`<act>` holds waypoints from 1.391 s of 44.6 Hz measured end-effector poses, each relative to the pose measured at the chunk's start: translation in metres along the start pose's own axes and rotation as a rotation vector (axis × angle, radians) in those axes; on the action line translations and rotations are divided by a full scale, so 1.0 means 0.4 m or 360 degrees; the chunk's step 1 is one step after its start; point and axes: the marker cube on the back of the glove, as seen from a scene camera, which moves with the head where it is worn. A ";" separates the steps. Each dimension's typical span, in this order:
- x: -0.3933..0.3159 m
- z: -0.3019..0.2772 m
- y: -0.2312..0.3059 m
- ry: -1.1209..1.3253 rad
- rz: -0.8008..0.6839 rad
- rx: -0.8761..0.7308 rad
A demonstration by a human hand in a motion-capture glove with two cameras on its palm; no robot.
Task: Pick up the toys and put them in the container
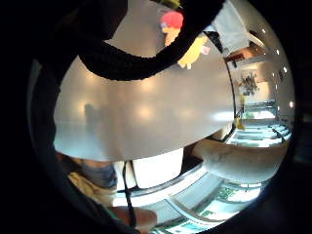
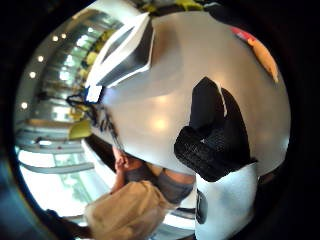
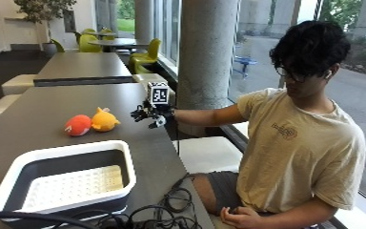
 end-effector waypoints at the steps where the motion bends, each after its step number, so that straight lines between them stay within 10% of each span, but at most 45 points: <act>1: 0.003 0.001 0.002 -0.0003 0.0010 0.0000; 33: 0.003 0.027 -0.001 -0.0393 0.0429 0.0017; 40: -0.047 -0.045 -0.080 0.0040 0.0179 -0.0050; 62: 0.255 -0.024 -0.323 0.0086 0.0488 -0.0235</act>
